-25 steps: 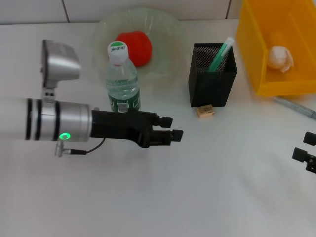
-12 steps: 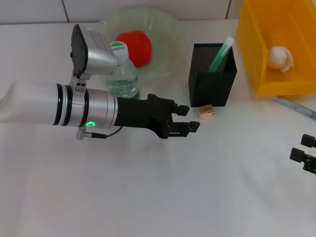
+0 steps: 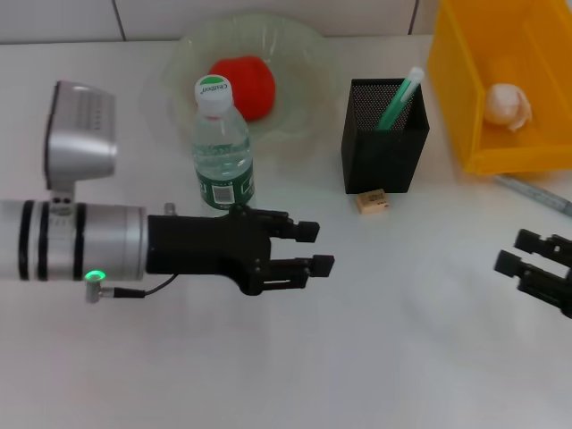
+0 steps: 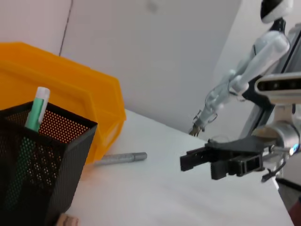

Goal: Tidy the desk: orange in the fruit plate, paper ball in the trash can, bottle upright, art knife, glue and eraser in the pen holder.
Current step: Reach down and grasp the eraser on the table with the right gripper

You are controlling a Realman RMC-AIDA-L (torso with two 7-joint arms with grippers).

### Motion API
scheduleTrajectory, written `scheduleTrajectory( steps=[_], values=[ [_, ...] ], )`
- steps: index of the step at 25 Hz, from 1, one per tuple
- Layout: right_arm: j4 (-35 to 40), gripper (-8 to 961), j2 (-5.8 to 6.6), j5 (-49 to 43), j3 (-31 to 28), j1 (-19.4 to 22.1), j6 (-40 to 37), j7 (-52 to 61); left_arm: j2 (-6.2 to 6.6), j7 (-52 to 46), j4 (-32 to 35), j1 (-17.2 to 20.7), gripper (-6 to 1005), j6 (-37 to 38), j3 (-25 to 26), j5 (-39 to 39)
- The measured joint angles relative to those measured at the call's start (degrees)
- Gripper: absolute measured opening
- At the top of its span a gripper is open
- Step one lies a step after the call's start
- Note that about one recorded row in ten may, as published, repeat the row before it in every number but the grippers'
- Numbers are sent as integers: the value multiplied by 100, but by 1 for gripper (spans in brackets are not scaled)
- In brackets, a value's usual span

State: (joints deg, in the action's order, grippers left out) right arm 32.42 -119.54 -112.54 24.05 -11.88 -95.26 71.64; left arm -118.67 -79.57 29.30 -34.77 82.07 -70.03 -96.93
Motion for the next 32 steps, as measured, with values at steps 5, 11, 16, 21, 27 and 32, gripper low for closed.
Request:
scheduleTrajectory(
  steps=[5, 11, 16, 21, 27, 32],
  values=[
    [-861, 633, -4, 82, -87, -208, 463, -740, 58, -1, 198, 556, 539, 428, 80, 266],
    [-537, 635, 33, -9, 37, -588, 14, -140, 69, -13, 199, 574, 540, 488, 89, 252],
    [1823, 636, 49, -705, 1083, -953, -461, 2585, 46, -18, 190, 551, 540, 506, 83, 244],
    [4632, 637, 57, -1718, 2330, -1408, -931, 5157, 42, -11, 179, 621, 540, 530, 91, 270],
    [6123, 638, 62, -3582, 3812, -2389, -1554, 7716, 23, 29, 177, 748, 541, 544, 89, 316],
    [6275, 639, 1, -4053, 4878, -2600, -1303, 8958, 17, 75, 145, 756, 541, 556, 88, 338]
  ],
)
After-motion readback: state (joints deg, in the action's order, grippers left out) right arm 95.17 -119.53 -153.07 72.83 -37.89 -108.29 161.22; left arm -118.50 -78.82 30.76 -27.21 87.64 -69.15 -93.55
